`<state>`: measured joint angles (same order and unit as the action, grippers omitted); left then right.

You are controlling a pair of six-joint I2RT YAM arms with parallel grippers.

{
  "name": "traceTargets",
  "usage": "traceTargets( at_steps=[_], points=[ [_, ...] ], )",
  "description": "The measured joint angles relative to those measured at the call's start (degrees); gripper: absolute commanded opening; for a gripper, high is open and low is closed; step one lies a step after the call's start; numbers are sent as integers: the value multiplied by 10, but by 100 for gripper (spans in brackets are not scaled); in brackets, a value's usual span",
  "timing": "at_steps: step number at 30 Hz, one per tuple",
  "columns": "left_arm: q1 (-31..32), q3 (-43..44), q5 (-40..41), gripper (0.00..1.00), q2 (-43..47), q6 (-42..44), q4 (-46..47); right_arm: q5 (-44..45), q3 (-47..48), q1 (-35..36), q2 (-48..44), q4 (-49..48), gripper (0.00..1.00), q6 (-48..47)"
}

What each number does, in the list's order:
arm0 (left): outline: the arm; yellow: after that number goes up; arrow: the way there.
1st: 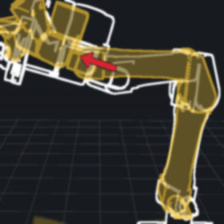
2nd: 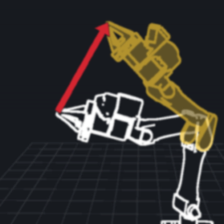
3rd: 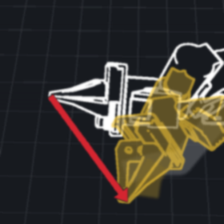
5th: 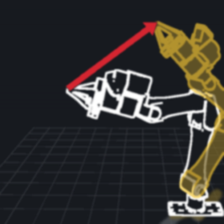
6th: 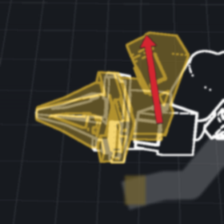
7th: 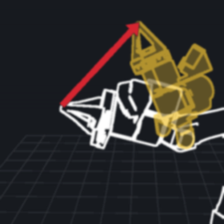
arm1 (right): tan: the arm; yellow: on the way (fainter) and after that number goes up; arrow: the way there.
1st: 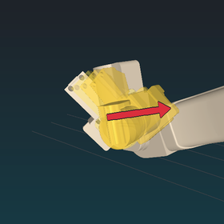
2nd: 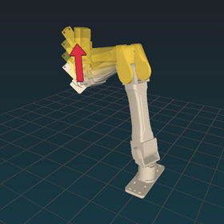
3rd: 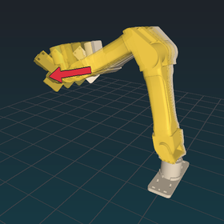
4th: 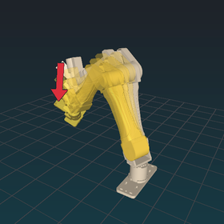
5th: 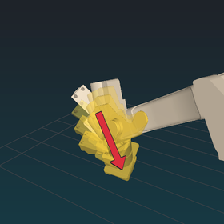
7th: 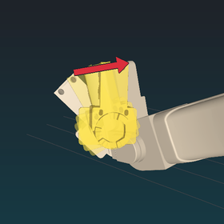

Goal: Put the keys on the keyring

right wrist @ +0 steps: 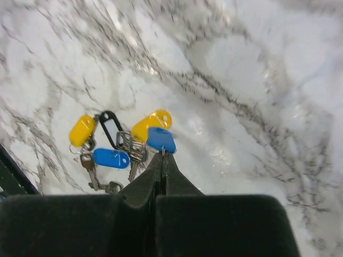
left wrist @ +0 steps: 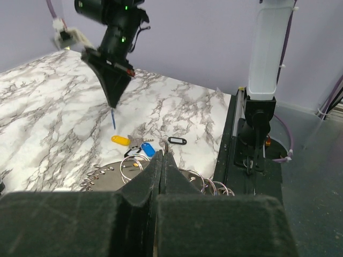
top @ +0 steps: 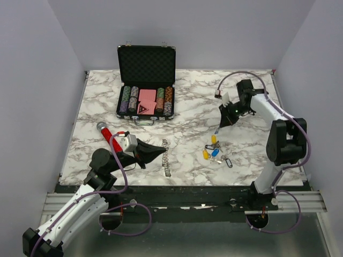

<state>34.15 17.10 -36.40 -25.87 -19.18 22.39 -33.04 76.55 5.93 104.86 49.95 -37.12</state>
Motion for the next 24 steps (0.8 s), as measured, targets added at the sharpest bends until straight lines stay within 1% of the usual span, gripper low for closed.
traceTargets(
  at_steps=[6,9,15,18,20,24],
  points=[
    [0,0,0,0,7,6,8,-87,98,0,-71,40,1,-44],
    [0,1,-1,0,9,12,19,-144,132,0,-102,61,1,-87],
    [0,19,-6,0,2,33,32,-270,140,0,-160,114,1,-221],
    [0,35,-14,0,-7,43,44,-318,157,0,-167,175,1,-314],
    [0,44,-19,0,-14,49,53,-338,178,1,-162,207,1,-369],
    [0,59,-32,0,-32,63,71,-348,197,7,-160,237,1,-431]
  ],
)
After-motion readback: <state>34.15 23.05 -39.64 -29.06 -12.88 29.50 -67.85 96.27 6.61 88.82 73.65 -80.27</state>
